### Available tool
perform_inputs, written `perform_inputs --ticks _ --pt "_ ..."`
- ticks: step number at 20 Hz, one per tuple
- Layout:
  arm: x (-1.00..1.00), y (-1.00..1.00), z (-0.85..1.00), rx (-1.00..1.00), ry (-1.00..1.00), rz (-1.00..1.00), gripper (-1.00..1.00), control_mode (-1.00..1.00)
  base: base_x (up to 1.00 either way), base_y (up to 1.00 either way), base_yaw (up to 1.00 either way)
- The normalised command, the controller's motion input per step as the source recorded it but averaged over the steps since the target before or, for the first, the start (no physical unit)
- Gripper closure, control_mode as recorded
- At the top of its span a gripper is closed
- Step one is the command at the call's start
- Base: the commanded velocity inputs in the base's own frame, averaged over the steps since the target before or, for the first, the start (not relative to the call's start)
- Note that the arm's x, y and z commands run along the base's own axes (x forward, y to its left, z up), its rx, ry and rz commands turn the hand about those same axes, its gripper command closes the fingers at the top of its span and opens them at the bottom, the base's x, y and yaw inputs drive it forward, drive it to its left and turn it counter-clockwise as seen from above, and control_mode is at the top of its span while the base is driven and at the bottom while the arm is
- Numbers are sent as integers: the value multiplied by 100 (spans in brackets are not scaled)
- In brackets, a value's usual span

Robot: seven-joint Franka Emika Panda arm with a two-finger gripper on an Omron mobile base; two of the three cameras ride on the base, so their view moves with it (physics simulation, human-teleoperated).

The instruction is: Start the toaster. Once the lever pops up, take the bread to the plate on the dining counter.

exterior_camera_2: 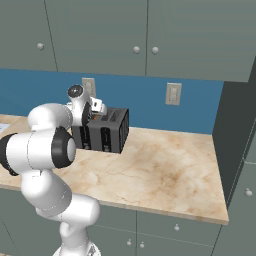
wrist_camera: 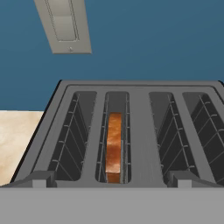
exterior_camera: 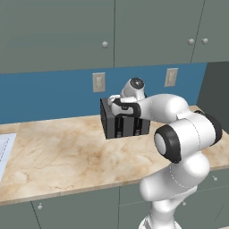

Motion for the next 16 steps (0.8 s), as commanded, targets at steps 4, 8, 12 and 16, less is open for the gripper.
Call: perform_inputs --ticks 4,8,12,16 --pt "0 0 0 0 0 0 -100 -100 0 0 0" --pt "0 0 0 0 0 0 -100 -100 0 0 0" --pt "0 0 0 0 0 0 -100 -100 0 0 0" --pt "0 0 0 0 0 0 -100 -100 0 0 0"
